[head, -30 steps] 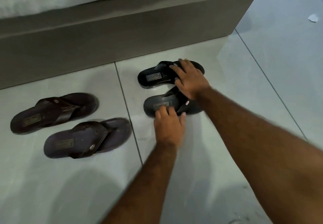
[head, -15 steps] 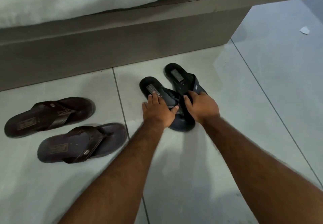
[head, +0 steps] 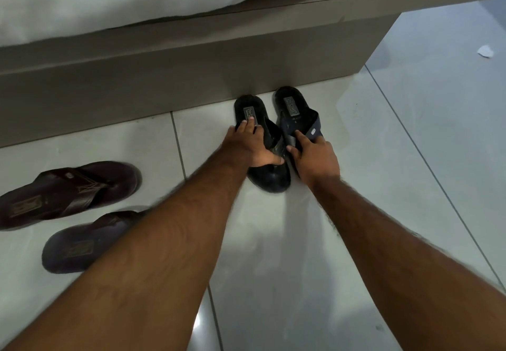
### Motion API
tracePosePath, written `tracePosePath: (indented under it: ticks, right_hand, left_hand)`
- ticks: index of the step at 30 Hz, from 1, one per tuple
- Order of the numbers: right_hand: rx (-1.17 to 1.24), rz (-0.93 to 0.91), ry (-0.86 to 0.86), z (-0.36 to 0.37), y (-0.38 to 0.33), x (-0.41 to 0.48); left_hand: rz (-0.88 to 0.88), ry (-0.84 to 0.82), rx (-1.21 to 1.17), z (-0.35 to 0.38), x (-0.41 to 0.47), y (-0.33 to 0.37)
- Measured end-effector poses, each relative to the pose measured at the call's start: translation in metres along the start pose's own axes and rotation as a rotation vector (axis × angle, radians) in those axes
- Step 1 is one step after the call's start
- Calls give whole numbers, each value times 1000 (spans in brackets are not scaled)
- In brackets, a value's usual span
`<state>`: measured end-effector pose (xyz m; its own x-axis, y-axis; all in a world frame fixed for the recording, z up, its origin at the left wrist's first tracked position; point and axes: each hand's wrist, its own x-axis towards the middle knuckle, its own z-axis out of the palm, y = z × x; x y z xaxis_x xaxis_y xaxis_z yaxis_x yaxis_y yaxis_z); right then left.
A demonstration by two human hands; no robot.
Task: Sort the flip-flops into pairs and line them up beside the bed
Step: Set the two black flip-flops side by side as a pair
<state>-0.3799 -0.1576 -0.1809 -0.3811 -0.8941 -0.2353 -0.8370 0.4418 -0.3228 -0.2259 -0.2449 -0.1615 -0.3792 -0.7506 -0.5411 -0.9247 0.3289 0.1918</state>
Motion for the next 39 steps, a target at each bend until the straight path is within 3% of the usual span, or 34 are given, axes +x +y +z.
tracePosePath:
  ticks: [17, 39]
  right_hand:
    - [1, 35, -74, -3, 6, -16]
    - [-6, 70, -205, -11, 25, -69]
  left_hand:
    - [62, -69, 17, 12, -4, 1]
    - [146, -40, 45, 37, -52, 8]
